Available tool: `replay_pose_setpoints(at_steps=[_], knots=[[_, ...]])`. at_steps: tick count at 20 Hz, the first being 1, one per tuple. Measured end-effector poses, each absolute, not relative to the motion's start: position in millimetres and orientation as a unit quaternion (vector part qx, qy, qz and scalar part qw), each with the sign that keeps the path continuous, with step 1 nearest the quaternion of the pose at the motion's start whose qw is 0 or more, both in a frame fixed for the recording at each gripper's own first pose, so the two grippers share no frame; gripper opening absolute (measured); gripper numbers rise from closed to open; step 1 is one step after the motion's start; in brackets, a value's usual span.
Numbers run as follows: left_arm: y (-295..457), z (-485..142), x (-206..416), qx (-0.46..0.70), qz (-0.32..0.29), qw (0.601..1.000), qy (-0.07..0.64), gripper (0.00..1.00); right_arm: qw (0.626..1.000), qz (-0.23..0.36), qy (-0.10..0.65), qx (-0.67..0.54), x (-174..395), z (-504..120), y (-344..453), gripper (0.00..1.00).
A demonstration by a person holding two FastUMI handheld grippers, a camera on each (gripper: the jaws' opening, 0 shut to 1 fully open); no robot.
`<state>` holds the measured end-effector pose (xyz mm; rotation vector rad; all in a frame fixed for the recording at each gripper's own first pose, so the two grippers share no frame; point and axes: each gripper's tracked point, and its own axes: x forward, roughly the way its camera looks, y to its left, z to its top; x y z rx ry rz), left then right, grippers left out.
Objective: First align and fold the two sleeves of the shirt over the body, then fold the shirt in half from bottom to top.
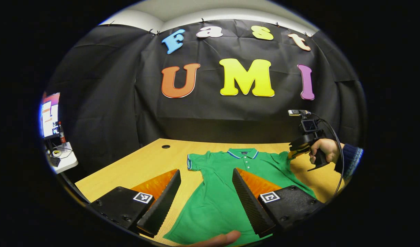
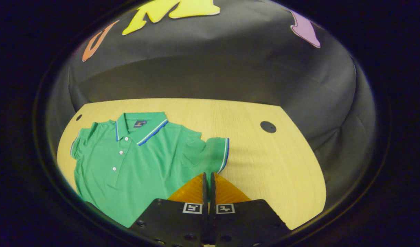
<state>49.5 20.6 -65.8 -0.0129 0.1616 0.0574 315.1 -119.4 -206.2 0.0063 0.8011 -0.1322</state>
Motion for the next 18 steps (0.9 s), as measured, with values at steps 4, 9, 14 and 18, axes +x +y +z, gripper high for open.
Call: replay_pose_setpoints(at_steps=[4, 9, 14, 18], knots=[[36, -72, 53, -0.018, 0.044, 0.995, 0.092, 0.97, 0.936, -0.023, 0.35, -0.038, 322, -173, -72, 0.0], [42, -74, 54, -0.022, 0.049, 0.994, 0.095, 0.97, 0.932, 0.015, 0.357, -0.063, 321, -191, -13, 0.0], [43, -74, 55, -0.022, 0.049, 0.994, 0.097, 0.97, 0.933, 0.057, 0.354, -0.02, 311, -190, 30, 0.21], [43, -78, 57, -0.027, 0.051, 0.993, 0.102, 0.97, 0.946, 0.062, 0.319, -0.012, 301, -161, 37, 0.77]])
